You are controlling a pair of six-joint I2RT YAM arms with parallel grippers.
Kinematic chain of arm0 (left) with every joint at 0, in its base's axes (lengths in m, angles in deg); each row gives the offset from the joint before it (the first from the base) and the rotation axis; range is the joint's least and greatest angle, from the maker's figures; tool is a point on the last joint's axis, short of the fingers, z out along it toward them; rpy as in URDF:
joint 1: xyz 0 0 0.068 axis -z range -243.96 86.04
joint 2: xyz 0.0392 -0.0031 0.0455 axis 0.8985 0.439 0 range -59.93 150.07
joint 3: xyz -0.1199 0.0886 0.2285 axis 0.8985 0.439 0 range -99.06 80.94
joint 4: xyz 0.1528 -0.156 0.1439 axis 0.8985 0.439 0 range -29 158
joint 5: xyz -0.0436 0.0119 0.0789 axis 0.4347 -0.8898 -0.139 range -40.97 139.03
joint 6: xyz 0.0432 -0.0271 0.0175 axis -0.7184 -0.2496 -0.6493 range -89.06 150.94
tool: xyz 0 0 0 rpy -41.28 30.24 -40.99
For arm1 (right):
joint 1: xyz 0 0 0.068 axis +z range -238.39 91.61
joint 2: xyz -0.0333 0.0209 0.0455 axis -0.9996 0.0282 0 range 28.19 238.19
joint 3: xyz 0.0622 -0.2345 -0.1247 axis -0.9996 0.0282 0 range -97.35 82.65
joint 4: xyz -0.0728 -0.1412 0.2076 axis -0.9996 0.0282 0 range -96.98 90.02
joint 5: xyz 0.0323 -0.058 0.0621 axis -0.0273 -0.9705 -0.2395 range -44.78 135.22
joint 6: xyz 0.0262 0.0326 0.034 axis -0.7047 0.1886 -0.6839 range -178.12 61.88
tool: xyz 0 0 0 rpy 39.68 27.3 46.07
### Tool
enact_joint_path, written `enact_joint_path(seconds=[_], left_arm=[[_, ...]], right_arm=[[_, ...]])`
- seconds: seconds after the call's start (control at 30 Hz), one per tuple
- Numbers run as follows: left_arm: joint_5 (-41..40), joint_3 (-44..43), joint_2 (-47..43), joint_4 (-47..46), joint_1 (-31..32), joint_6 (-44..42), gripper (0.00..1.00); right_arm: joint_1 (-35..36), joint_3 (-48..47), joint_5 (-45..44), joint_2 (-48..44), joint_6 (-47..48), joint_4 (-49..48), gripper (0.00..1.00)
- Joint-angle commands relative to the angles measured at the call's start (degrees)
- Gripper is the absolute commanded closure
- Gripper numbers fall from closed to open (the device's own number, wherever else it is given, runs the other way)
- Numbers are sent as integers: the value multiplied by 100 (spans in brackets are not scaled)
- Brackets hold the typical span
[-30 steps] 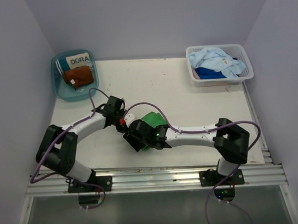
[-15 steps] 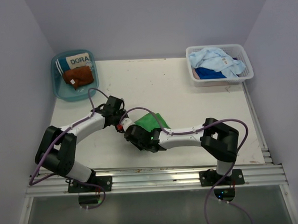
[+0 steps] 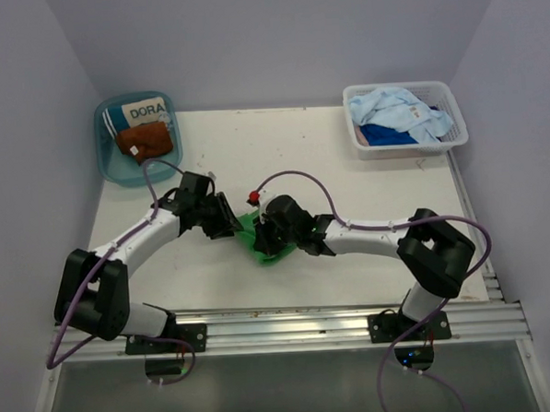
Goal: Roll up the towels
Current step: Roll the towel
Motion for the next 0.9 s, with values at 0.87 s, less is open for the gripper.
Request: enact_joint_path(seconds=[0.87], left_arm=[[723,351,-776,-758,-74,-250,57]], right_arm=[[-1562,1031,3411,720,-2464,-2030,100]])
